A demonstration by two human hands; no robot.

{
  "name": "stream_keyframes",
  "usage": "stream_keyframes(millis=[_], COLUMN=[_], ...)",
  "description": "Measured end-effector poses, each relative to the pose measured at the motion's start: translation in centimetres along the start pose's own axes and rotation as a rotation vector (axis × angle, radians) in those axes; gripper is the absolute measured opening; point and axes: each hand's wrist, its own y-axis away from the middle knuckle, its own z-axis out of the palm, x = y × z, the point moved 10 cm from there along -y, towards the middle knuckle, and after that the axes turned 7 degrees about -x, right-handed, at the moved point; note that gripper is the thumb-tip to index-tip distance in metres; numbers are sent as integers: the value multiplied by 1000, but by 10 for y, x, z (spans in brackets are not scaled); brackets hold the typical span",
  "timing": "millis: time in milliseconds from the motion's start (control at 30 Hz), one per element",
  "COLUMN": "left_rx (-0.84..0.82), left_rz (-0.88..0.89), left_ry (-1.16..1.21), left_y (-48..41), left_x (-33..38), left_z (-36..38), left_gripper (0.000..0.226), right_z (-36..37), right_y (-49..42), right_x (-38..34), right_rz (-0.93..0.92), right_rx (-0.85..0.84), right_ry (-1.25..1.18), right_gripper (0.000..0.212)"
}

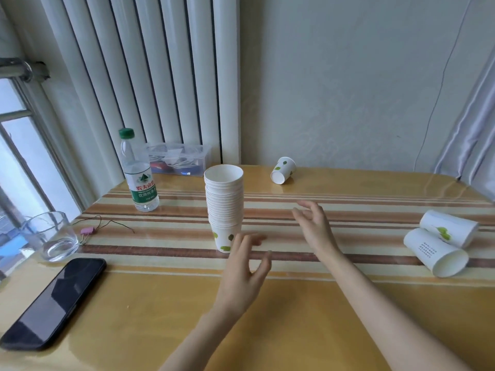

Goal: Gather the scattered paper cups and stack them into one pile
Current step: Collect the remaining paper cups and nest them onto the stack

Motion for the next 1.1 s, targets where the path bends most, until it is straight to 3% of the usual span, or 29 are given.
stream_keyframes(millis=[100, 233, 400, 567, 700, 833, 967, 1100], left_rx=[-93, -127, 93, 204, 227, 200, 228, 84], left_rz=[-75, -234, -313, -334, -455, -534, -453, -368], left_ry=[41, 3, -92, -196, -264, -189, 4, 284], left_y=[-43, -109, -199, -265, -297, -299, -273, -225], left_x=[-9, -45, -80, -101, -130, -152, -130, -89], left_z=[33, 70, 90, 114, 119, 116, 111, 124], left_gripper=[23, 43, 63, 67, 74, 56, 58, 62], right_z=[-42, -78, -92, -80, -81, -80, -87, -105], right_y=[-16, -59, -93, -105, -105, -104, -102, -72], right_x=[32, 48, 75, 103, 103, 102, 89, 58], right_rz=[61, 87, 57, 118, 84, 65, 41, -20], right_rx=[66, 63, -6, -107, -85, -84, -51, 75], right_ry=[99, 358, 714, 986, 991, 983, 814, 650], right_gripper=[21, 23, 34, 44, 47, 45, 38, 27])
